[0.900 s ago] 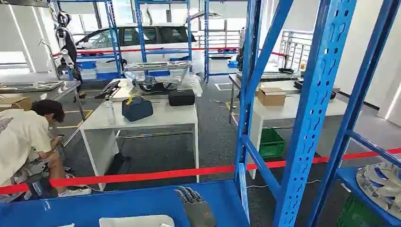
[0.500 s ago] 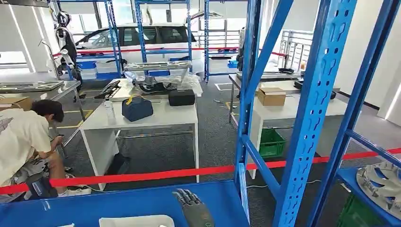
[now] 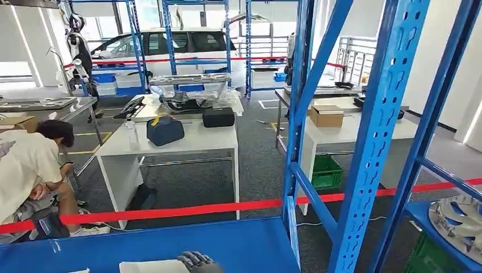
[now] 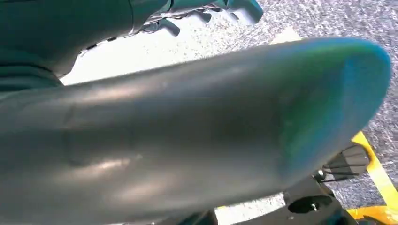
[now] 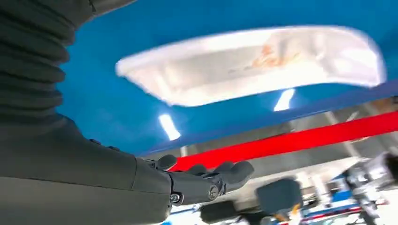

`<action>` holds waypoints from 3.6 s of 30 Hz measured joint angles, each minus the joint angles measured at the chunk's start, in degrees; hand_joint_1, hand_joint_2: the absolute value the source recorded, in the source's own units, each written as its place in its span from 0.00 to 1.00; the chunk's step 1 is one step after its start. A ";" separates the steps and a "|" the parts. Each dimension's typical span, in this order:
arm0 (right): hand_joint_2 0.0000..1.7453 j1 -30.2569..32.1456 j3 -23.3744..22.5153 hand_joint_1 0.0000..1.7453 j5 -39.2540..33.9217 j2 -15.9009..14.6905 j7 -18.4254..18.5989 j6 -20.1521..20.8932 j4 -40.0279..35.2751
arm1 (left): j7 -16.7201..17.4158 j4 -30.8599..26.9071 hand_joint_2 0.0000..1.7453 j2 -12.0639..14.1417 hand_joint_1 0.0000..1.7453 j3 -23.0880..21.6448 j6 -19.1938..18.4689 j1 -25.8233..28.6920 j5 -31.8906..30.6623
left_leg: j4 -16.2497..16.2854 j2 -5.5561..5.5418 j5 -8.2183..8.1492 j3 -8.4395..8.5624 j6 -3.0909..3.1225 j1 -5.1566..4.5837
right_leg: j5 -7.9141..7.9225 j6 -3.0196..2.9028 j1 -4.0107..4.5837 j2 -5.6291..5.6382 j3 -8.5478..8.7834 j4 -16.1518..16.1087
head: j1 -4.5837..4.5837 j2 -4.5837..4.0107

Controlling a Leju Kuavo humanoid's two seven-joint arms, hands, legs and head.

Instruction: Take the parts from the cabinet and place them on the table.

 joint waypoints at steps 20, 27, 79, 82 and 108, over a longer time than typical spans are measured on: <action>0.00 0.43 0.37 0.00 0.22 0.09 -1.86 0.20 0.22 | -0.59 -0.11 0.00 -0.15 0.00 0.04 -0.04 -0.11 0.11 | 0.01 -3.07 0.12 0.06 -1.96 1.88 | -1.20 1.77 -1.68 2.07 0.54 0.94 | -0.37 0.00; 0.00 0.30 0.39 0.00 1.66 0.61 1.61 -2.16 0.33 | -0.81 -0.11 0.00 0.04 0.00 0.07 0.09 0.06 0.13 | -1.37 -2.98 0.62 0.50 -1.25 2.02 | -0.94 0.44 -1.53 1.81 0.46 0.90 | -0.44 0.00; 0.00 -0.84 1.09 0.00 6.19 2.10 5.22 -6.75 3.21 | -0.85 -0.11 0.00 -0.48 0.00 2.84 1.12 0.45 0.00 | 0.47 -2.28 -1.74 1.22 -1.74 1.93 | 0.22 1.89 -1.32 0.54 -1.14 0.95 | -0.19 0.00; 0.00 -0.85 1.27 0.00 6.19 2.08 5.22 -6.82 3.21 | -0.87 -0.11 0.00 -0.48 0.00 2.86 1.14 0.52 0.00 | -0.69 -2.26 -1.52 1.89 -2.78 2.18 | -0.02 0.52 -1.03 0.49 -1.18 1.30 | -0.28 0.00; 0.00 -0.55 1.55 0.00 6.17 2.12 5.13 -6.82 3.17 | -0.90 -0.09 0.00 -0.33 0.00 3.74 1.29 0.71 0.00 | -1.08 -1.93 -1.64 2.68 -2.70 1.86 | 0.35 0.29 -0.98 0.55 -0.36 0.30 | -0.72 0.00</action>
